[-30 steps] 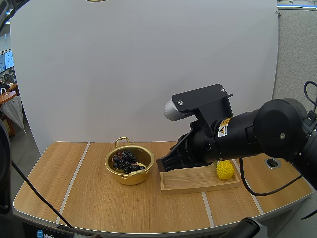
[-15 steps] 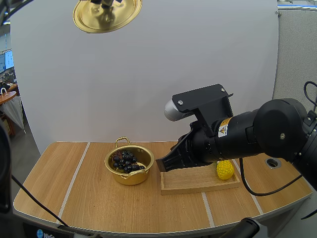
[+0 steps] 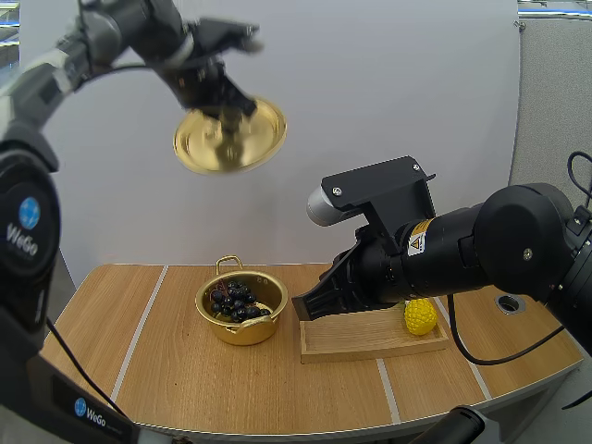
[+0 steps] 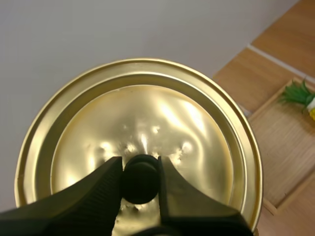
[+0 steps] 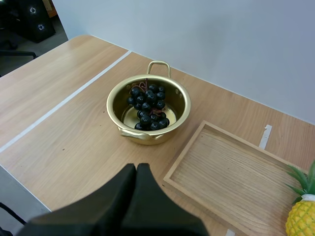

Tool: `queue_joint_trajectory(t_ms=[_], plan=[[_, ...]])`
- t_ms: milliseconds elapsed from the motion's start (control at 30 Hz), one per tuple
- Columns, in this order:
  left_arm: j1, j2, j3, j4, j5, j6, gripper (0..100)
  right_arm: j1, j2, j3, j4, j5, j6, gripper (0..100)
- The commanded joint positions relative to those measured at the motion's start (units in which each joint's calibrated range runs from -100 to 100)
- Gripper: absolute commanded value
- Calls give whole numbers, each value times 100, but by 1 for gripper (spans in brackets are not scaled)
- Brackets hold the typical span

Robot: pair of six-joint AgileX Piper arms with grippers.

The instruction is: Open the pot, put the grape inside, and close it

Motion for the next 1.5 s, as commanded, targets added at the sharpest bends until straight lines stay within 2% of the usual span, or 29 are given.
queue_joint_trajectory(t_ms=[0, 367, 667, 1000, 1300, 1467], plan=[[-17, 196, 525, -82, 0, 140, 0, -18, -53, 18, -55, -9, 0, 0], [-17, 1082, 1548, -92, -204, 437, 0, -18, -53, 18, -66, -9, 0, 0], [-17, 1664, 1943, -303, -1048, 636, 0, -18, -53, 18, -77, -9, 0, 0], [-17, 1832, 2300, -397, -1375, 780, 0, -18, -53, 18, -77, -9, 0, 0], [-17, 1832, 2706, -176, -2303, 780, 0, -18, -53, 18, -77, -9, 0, 0], [-17, 1832, 2706, -176, -2263, 780, 0, -18, -53, 18, -77, 12, 0, 0]])
